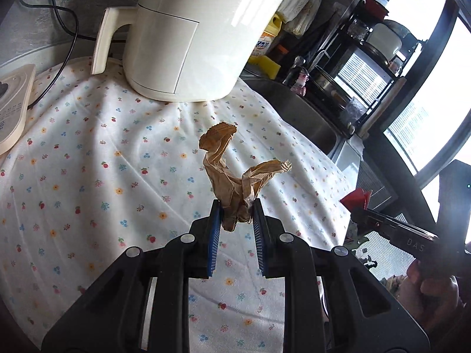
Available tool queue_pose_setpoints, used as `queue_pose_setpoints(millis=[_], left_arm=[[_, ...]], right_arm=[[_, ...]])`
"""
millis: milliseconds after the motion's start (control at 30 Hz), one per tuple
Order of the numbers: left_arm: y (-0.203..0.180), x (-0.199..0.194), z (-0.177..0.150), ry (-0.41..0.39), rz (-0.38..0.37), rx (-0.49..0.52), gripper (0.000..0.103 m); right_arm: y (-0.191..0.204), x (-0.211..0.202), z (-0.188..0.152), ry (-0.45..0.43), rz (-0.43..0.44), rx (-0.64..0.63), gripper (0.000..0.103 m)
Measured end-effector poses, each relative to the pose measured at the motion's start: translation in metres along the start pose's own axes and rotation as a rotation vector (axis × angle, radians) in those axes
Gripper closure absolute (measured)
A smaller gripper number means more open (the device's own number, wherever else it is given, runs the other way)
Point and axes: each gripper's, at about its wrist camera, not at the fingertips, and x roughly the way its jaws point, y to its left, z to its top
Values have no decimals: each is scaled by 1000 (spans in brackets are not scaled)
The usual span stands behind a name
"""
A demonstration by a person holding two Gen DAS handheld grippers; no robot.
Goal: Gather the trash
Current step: 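Carry the brown paper and red crane over the white bin and open both grippers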
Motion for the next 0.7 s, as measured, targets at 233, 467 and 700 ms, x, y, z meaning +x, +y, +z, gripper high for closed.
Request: queue_pose_setpoints(millis=[233, 467, 700], left_arm=[[-89, 26, -27, 47, -54, 68, 82], [-182, 51, -66, 112, -109, 176, 82], [-257, 79, -106, 190, -165, 257, 82]], right_arm=[[-90, -48, -34, -23, -63, 82, 85], [-191, -90, -78, -23, -134, 202, 85], [-268, -118, -125, -4, -202, 310, 83]])
